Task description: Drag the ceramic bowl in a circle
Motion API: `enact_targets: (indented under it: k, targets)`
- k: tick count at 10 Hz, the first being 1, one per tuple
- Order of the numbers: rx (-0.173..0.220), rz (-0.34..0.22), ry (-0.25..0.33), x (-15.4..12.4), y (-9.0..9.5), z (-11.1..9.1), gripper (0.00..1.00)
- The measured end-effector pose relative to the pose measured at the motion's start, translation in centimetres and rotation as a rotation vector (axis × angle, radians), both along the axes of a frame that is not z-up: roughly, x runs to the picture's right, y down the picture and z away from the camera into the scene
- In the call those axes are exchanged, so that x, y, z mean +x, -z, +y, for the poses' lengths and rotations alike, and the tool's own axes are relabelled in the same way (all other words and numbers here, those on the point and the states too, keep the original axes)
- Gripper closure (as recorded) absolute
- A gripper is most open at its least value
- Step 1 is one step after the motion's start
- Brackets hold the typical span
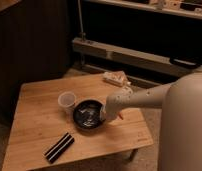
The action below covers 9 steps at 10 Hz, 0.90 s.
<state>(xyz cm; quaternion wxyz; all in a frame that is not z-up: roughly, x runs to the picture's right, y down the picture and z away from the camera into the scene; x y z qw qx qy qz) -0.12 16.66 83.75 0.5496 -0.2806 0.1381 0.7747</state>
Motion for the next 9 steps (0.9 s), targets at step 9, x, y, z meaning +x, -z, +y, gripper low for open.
enact_targets:
  k: [9]
  targets:
    - [-0.04, -0.115, 0.215, -6.9, 0.2, -2.0, 1.0]
